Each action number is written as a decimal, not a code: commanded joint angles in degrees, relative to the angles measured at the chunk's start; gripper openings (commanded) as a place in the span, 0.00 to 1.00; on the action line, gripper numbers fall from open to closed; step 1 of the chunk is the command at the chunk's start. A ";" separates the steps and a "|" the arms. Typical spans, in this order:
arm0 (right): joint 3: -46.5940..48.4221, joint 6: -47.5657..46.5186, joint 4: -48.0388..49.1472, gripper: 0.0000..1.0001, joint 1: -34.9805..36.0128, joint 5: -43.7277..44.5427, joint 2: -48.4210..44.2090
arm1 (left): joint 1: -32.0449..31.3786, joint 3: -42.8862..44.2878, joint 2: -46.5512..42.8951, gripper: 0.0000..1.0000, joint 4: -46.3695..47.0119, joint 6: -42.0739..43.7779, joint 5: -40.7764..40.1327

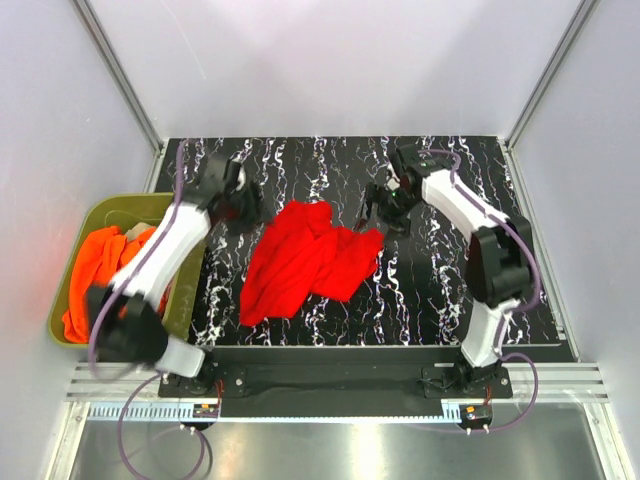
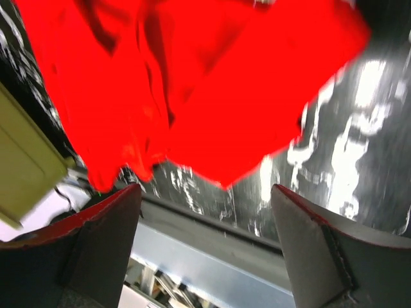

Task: Fold and stack the t-shirts
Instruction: Move the tshirt to the center of the board, then flatten the tshirt out

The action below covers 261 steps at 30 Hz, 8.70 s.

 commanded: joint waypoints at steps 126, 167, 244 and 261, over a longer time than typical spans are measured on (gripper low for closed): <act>-12.60 -3.26 2.10 0.65 -24.60 6.41 -11.05 | 9.26 4.23 28.28 0.39 7.41 3.54 -17.14; -12.34 -1.16 3.59 0.46 -26.71 9.75 -4.20 | 7.34 -0.52 20.93 0.00 9.17 8.20 -13.97; 22.34 5.96 6.23 0.00 -31.11 11.68 -6.15 | 3.90 24.77 5.31 0.00 28.48 4.77 -18.19; 62.27 11.24 22.54 0.00 -31.99 14.67 2.07 | 15.67 78.67 33.58 0.00 61.90 -10.69 -11.53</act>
